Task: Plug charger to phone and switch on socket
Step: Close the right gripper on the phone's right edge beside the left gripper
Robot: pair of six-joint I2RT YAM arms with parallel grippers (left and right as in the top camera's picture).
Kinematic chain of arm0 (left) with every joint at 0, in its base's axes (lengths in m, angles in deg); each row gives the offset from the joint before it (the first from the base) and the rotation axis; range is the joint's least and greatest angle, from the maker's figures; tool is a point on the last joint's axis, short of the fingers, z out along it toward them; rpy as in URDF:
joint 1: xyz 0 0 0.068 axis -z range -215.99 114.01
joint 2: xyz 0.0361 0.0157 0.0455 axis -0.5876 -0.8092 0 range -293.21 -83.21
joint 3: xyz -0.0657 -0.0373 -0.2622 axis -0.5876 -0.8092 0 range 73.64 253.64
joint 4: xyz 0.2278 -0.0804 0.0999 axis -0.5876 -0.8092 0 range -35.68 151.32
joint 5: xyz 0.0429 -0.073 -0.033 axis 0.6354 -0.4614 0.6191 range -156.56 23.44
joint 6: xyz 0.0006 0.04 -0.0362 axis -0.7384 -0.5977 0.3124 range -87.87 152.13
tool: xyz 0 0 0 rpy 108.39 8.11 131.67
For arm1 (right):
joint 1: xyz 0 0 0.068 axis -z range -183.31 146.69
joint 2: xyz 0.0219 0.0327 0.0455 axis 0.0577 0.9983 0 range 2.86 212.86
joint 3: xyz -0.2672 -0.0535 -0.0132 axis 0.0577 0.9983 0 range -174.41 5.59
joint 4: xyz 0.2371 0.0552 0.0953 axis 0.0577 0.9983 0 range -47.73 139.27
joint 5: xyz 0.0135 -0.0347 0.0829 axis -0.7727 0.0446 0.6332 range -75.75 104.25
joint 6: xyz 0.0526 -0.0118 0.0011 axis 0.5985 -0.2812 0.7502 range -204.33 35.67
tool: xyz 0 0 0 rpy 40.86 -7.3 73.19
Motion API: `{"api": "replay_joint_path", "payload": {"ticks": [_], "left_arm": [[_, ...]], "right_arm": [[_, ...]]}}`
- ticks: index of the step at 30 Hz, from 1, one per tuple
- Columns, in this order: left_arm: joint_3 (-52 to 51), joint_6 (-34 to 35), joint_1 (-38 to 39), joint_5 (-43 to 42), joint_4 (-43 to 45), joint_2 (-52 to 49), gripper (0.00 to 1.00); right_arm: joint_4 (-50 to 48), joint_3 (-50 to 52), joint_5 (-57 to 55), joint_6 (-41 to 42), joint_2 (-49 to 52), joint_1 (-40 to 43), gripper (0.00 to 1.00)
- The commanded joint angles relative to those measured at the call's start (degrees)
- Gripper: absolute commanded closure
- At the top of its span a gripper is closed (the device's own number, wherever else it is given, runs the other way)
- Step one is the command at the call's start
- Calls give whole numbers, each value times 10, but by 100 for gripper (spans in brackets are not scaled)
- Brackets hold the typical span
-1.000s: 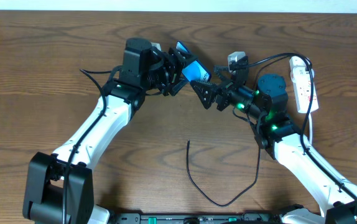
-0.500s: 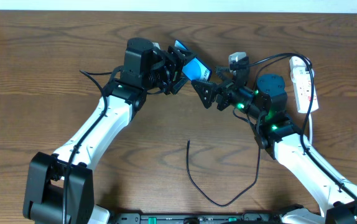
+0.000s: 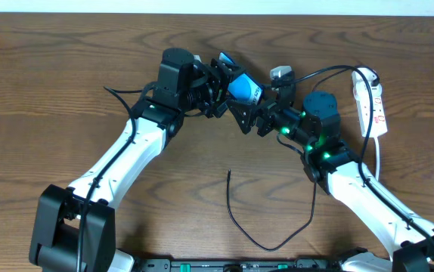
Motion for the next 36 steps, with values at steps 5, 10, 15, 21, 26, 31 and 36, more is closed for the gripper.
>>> {"api": "replay_joint_path", "payload": {"ticks": [5, 10, 15, 21, 26, 31, 36], "left_arm": [[20, 3, 6, -1, 8, 14, 93], [20, 3, 8, -1, 8, 14, 92], [20, 3, 8, -2, 7, 14, 93], [20, 3, 10, -2, 7, 14, 93], [20, 3, 17, -1, 7, 14, 92], [20, 3, 18, -1, 7, 14, 93], [20, 2, 18, -1, 7, 14, 93]], "right_arm": [[-3, -10, -13, 1, 15, -3, 14], [-3, -10, -13, 1, 16, -3, 37], [-3, -10, -13, 1, 16, -3, 55], [-5, -10, -13, 1, 16, -3, 73], [-5, -10, -13, 1, 16, -3, 85], [-5, -10, -13, 1, 16, -3, 99], [-5, -10, -12, 1, 16, -3, 99]]}}
